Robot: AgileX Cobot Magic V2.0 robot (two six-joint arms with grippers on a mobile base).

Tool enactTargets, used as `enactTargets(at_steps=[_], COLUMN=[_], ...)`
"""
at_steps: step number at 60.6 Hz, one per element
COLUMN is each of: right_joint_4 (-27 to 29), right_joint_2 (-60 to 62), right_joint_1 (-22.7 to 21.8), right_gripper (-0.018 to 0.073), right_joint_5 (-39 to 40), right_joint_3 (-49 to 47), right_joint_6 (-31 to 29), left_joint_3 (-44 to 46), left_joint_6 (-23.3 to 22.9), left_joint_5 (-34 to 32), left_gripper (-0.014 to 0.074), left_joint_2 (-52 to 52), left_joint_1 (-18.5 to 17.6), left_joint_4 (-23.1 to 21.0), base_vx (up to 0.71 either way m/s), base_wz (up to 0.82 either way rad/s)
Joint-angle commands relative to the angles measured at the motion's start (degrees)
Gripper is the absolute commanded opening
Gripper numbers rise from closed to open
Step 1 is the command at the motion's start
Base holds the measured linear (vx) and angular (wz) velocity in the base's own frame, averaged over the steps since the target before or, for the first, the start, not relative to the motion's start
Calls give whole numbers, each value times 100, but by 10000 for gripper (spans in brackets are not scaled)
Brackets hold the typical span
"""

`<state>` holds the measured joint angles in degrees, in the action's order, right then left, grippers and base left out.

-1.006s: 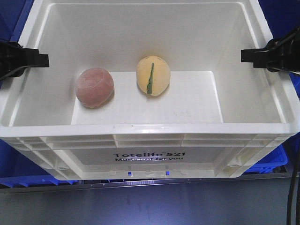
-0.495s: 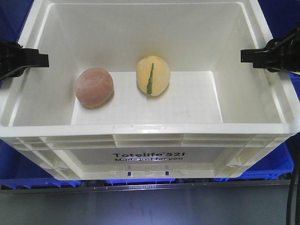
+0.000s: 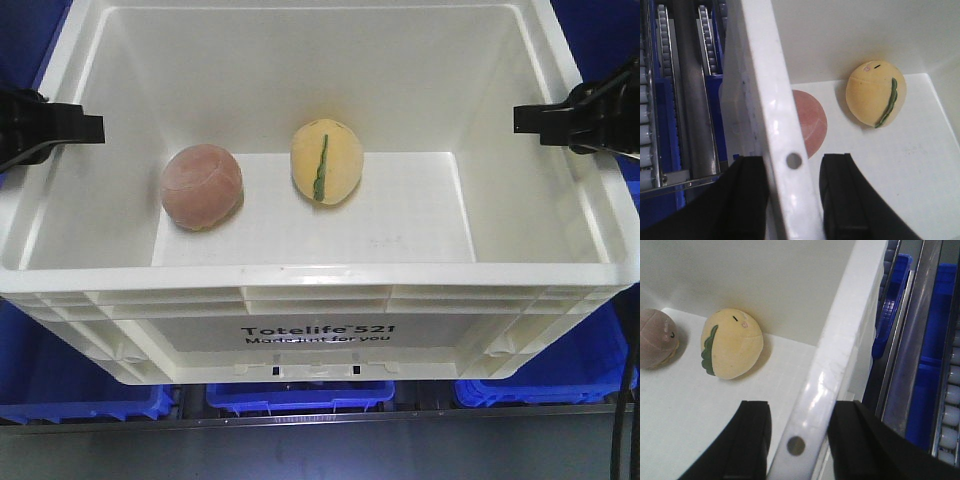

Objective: Place moving items into box and shelve
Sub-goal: 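Keep gripping the crate rims as the base aligns with the roller shelf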

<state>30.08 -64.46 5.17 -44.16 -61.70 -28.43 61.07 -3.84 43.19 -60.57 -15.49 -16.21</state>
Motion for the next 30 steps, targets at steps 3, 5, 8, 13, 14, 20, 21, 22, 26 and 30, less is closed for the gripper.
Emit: enactTargets(at_steps=[3, 5, 8, 13, 14, 20, 21, 22, 26, 30], right_joint_4=[597, 597, 597, 597, 597, 597, 597, 597, 597, 597], right_joint_2=[198, 198, 198, 198, 198, 198, 198, 198, 198, 198], right_joint_1=[64, 64, 64, 64, 64, 64, 64, 64, 64, 64], right_gripper=[-6, -6, -6, -6, -6, -6, -6, -6, -6, -6], right_joint_5=[382, 382, 382, 382, 382, 382, 382, 382, 382, 382], right_joint_3=[-235, -235, -235, -235, -235, -235, -235, -235, -235, -235], right_joint_6=[-288, -288, -288, -288, -288, -288, -288, -288, -288, -288], left_joint_3=[284, 284, 284, 284, 284, 284, 284, 284, 284, 284], left_joint_6=[93, 93, 93, 93, 93, 93, 93, 93, 93, 93], left_joint_5=[-835, -835, -835, -835, -835, -835, -835, -835, -835, -835], left_gripper=[-6, -6, -6, -6, -6, -6, -6, -6, -6, -6], left_joint_2=[178, 178, 178, 178, 178, 178, 178, 178, 178, 178], left_joint_1=[-53, -53, -53, -53, -53, -53, -53, -53, -53, -53], left_joint_4=[-516, -516, -516, -516, -516, -516, -516, -516, -516, -516], base_vx=[11, 12, 12, 13, 13, 13, 13, 13, 12, 12], base_wz=[0, 0, 0, -1, -3, -3, -3, -3, -2, 0])
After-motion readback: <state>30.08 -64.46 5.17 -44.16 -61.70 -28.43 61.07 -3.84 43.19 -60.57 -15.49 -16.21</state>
